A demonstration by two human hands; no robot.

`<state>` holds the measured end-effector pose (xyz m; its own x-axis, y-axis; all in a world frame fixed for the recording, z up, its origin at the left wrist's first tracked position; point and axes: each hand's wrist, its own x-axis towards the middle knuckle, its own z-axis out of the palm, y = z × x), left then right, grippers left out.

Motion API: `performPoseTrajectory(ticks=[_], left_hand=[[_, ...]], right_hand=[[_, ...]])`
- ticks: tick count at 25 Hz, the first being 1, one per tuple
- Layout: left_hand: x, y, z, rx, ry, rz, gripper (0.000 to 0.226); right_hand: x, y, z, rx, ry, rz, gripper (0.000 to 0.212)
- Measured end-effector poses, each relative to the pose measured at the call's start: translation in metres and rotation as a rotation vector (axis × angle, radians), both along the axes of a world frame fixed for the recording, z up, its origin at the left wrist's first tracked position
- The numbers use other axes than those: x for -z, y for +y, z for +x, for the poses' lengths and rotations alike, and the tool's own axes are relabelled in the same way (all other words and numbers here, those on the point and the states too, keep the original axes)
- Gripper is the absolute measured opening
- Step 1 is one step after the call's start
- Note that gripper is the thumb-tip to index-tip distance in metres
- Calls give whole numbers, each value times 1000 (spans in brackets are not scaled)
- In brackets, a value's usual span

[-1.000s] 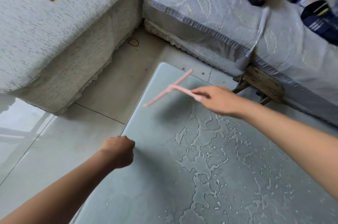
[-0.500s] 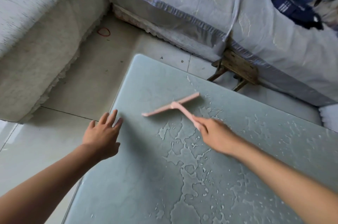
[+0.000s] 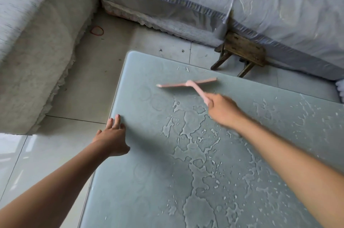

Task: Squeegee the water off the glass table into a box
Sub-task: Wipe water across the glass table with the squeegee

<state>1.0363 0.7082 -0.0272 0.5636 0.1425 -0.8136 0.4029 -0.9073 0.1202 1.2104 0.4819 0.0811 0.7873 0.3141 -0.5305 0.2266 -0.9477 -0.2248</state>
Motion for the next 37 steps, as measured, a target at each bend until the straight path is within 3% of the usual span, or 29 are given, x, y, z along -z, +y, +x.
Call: performPoseTrajectory(ticks=[5,9,14,21,24,27,31,37], left_hand=[[-4,-2,6,-18,39,-20,79],[-5,3,10,-14,91,-47,79],[-7,-2,11,-2,62,-5,74],[-6,4,7,9,37,-22,76],[-5,2,6,1,30,-12,75],[-5,1,7,-5,8,14,73],[-7,-6,6,-11,-23,65,66],[-2,-4,3,-10,-96,89,63]], right_hand=[[-38,-52,-78,0,169,-106,33],[-55,-33,-51,-81,90,-38,28],[-18,20,-31,-155,-5,58,38],[-31,-83,-91,-98,130,-102,33],[-57,-104,-89,-134,90,-217,32],[-59,-81,-87,-253,20,-50,35],[-27,-19,-83,-430,69,54,37],[-28,-92,-80,-373,147,-105,36]])
